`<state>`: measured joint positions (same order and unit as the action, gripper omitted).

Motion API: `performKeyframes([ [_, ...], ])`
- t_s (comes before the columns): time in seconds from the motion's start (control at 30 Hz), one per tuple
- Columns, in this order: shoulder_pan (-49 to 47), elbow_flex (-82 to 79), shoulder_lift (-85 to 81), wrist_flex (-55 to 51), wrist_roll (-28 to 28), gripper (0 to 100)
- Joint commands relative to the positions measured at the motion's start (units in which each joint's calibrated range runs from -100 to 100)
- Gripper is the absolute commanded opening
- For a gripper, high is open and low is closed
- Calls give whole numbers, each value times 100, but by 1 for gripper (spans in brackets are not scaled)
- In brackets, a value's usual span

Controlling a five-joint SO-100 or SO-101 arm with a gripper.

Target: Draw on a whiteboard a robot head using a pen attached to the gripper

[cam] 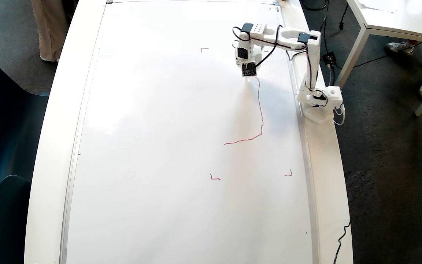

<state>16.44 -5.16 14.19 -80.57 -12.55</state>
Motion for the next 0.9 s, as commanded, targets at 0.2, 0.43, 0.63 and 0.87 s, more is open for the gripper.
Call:
performKeyframes([
  [0.2,-513,2164,1269,-49,145,1],
  [0.43,-867,3689,2258,-57,338,1],
  [0.63,-1058,4533,2845,-66,499,1],
  [0.87,-1294,4897,3114,-483,708,1],
])
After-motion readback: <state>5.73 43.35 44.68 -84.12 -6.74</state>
